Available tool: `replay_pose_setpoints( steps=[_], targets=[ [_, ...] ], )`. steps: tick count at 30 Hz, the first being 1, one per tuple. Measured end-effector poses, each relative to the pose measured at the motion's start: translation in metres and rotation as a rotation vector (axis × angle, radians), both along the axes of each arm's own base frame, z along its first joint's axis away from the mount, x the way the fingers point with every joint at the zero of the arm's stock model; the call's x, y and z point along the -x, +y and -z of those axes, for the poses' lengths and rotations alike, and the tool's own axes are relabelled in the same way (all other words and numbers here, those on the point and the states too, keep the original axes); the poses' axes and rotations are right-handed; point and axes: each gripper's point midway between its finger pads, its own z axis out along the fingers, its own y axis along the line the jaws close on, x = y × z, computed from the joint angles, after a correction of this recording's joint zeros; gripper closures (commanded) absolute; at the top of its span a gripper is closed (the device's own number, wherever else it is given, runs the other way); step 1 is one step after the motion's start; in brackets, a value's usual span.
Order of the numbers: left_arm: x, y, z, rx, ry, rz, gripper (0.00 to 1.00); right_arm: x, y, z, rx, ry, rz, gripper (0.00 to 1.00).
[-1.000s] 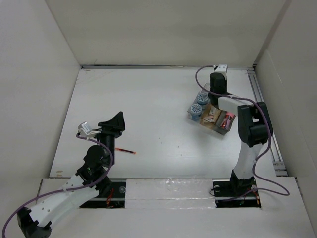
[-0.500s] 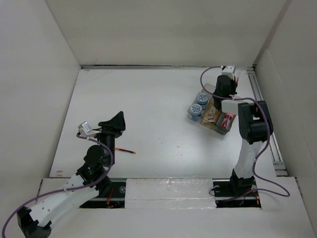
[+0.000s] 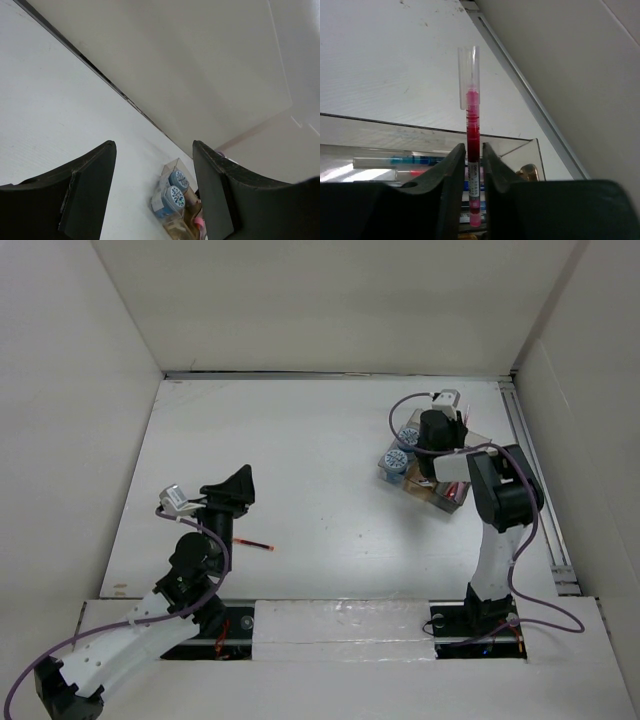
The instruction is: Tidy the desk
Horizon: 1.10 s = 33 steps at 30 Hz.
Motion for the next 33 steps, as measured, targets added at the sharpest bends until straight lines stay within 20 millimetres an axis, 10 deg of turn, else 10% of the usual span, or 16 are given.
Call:
replay_pose_setpoints(
  steps=[12,17,23,24,25,31,33],
  targets=[
    [0.000,-0.003,-0.001,-0.002,-0.003,0.015,0.42,0.010,0.041,-0.053,-0.063,-0.136,-0.052,0.59],
    [0.001,-0.002,-0.001,-0.001,-0.004,0.014,0.42,0.008,0.092,-0.102,-0.197,-0.220,-0.162,1.00],
    [0.003,0.005,-0.006,0.018,-0.018,-0.007,0.42,0.030,0.223,-0.125,-0.500,-0.129,-0.603,1.00],
    [0.003,0.006,-0.006,0.024,-0.019,-0.014,0.42,0.062,0.288,-0.118,-0.587,-0.039,-0.812,0.95],
    [0.003,0.007,-0.006,0.028,-0.018,-0.020,0.42,0.062,0.288,-0.118,-0.587,-0.039,-0.812,0.95],
    [0.003,0.020,0.000,0.081,0.008,-0.083,0.34,0.202,0.442,-0.060,-0.694,0.308,-1.279,0.42],
    [0.003,0.025,0.000,0.099,0.012,-0.106,0.33,0.239,0.468,-0.034,-0.690,0.412,-1.358,0.41]
  ],
)
